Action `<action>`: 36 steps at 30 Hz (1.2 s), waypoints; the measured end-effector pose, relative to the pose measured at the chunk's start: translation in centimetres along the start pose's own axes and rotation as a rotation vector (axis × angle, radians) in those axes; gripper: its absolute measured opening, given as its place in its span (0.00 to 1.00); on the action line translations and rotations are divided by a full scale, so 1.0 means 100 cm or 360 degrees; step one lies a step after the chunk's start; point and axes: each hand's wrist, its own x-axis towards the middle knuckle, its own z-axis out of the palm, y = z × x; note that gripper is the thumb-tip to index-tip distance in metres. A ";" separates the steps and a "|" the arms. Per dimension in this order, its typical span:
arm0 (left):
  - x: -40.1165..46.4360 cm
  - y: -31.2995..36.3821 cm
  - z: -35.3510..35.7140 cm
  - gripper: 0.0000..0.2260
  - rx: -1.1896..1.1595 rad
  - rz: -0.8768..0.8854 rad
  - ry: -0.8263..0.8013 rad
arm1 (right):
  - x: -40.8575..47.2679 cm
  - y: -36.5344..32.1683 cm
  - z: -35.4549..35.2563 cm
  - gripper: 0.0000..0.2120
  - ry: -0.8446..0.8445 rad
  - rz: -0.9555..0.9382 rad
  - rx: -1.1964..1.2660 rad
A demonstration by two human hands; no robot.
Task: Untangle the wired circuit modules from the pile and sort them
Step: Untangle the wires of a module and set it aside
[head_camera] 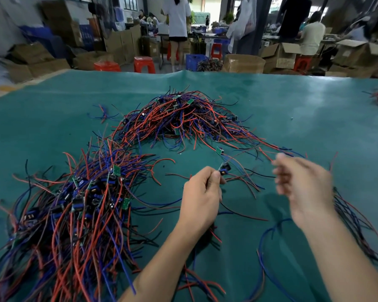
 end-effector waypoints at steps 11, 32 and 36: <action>-0.001 0.002 0.002 0.13 0.0057 0.0068 -0.0283 | -0.013 0.015 0.019 0.04 -0.0304 -0.0465 -0.0274; -0.005 0.003 -0.002 0.11 0.0286 -0.0004 -0.0113 | -0.079 -0.086 0.179 0.20 -0.1425 -0.0749 -0.1004; 0.001 0.003 0.001 0.13 0.0146 -0.0015 -0.0195 | -0.013 -0.059 0.190 0.13 -0.1257 -0.0870 -0.1783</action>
